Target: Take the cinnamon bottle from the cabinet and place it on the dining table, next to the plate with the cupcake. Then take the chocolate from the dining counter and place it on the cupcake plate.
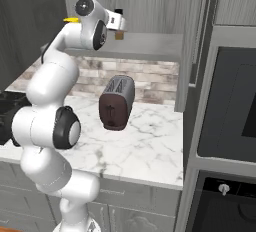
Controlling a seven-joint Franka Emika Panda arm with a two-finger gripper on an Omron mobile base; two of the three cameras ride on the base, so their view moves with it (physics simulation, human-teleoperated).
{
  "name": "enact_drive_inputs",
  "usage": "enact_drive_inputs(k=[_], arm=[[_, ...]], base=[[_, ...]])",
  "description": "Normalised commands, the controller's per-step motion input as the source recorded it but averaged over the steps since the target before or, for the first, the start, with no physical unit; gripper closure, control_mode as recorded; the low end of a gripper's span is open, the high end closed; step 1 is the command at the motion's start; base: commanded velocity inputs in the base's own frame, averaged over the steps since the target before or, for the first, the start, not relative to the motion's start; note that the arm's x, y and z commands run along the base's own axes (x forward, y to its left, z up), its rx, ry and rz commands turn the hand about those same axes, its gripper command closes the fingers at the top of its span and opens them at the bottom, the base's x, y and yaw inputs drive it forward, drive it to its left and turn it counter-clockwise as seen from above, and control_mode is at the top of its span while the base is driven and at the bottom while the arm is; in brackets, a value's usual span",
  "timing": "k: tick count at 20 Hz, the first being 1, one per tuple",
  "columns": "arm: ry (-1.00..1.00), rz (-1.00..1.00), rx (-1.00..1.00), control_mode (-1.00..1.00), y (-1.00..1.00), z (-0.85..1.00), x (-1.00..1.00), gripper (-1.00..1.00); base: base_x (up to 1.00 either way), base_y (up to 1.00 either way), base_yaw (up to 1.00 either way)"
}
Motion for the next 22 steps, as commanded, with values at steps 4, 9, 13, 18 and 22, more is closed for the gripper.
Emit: enact_drive_inputs(k=[4,9,13,18,22], arm=[[0.0,0.0,0.0,-1.0,-0.03,-0.07,0.28,-1.0],[0.0,0.0,0.0,-1.0,-0.07,-0.04,0.27,-1.0],[0.0,0.0,0.0,-1.0,-0.09,0.0,0.29,-1.0],[0.0,0.0,0.0,-1.0,-0.01,0.0,0.23,-1.0],[0.0,0.0,0.0,-1.0,0.0,0.0,0.19,-1.0]], base=[[0.0,0.0,0.0],[0.0,0.0,0.0],[0.0,0.0,0.0],[0.0,0.0,0.0],[0.0,0.0,0.0]])
